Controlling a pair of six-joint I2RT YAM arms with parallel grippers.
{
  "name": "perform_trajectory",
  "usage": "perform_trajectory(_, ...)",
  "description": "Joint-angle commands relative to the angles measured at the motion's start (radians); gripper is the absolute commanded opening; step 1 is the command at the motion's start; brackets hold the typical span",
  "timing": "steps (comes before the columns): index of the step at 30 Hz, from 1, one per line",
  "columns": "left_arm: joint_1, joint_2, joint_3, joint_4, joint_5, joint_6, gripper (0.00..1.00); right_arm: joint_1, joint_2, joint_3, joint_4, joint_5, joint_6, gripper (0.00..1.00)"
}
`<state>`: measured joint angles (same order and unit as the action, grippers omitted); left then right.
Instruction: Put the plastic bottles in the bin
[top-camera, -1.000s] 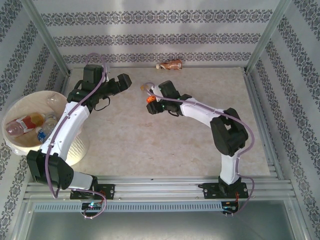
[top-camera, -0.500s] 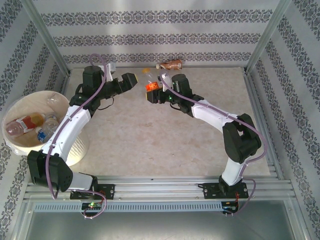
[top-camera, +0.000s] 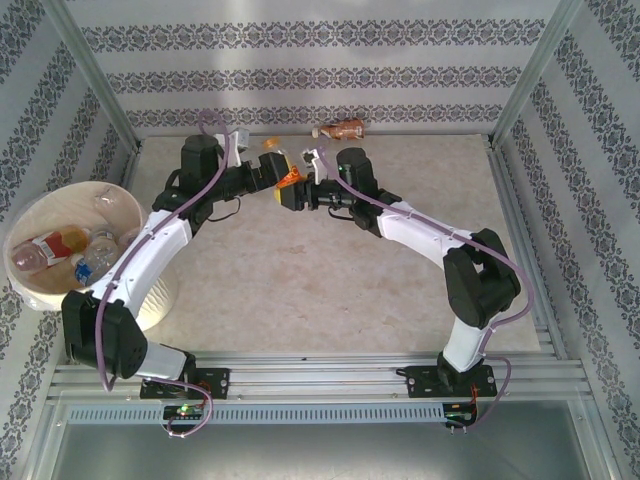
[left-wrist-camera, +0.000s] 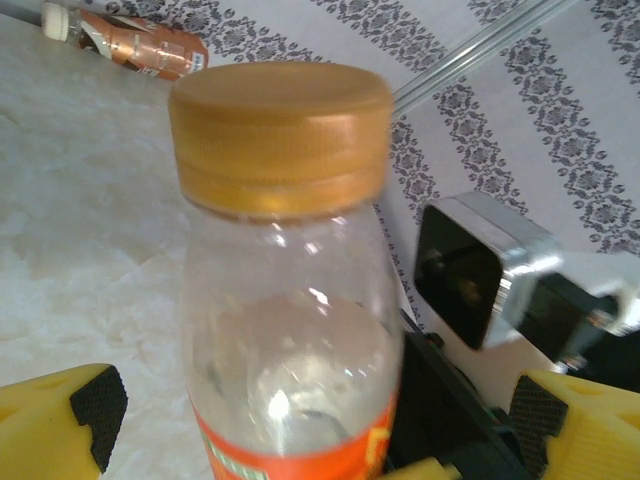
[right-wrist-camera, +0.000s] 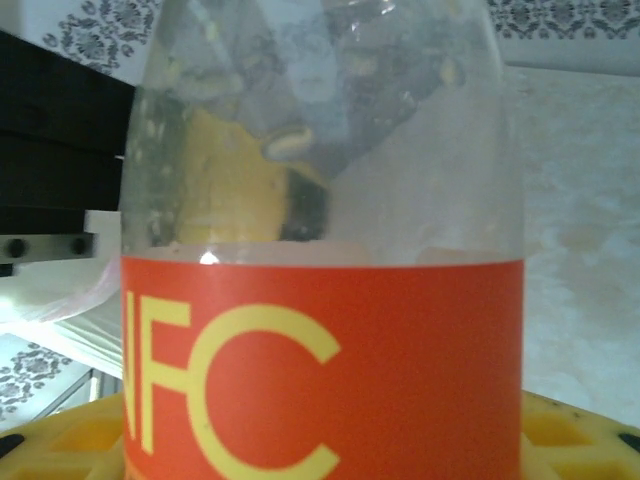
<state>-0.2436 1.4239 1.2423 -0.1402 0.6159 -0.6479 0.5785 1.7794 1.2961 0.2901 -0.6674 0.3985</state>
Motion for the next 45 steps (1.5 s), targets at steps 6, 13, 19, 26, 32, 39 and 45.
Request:
perform_trajectory(6, -0.035, 0.054, 0.062, 0.038, -0.002, 0.014, 0.91, 0.035, 0.007, 0.064, 0.047, -0.052, 0.019, 0.53)
perform_trajectory(13, -0.038, 0.061, 0.062, 0.039, 0.004, 0.01, 0.68, 0.04, 0.015, 0.08, 0.036, -0.052, 0.03, 0.55)
perform_trajectory(19, -0.037, 0.054, 0.056, 0.055, 0.01, 0.01, 0.54, 0.039, 0.017, 0.095, -0.012, -0.047, 0.005, 0.65)
perform_trajectory(26, -0.036, 0.053, 0.052, 0.064, -0.006, -0.004, 0.5, 0.041, -0.022, 0.063, -0.029, -0.024, -0.065, 0.89)
perform_trajectory(32, -0.034, 0.019, 0.051, 0.039, -0.072, 0.006, 0.48, 0.038, -0.063, 0.061, -0.131, -0.032, -0.191, 0.98)
perform_trajectory(39, -0.03, -0.025, 0.061, -0.033, -0.147, 0.05, 0.47, -0.001, -0.109, 0.065, -0.229, -0.082, -0.268, 0.98)
perform_trajectory(45, -0.021, -0.072, 0.111, -0.183, -0.256, 0.119, 0.47, -0.061, -0.143, 0.057, -0.233, -0.053, -0.193, 0.98)
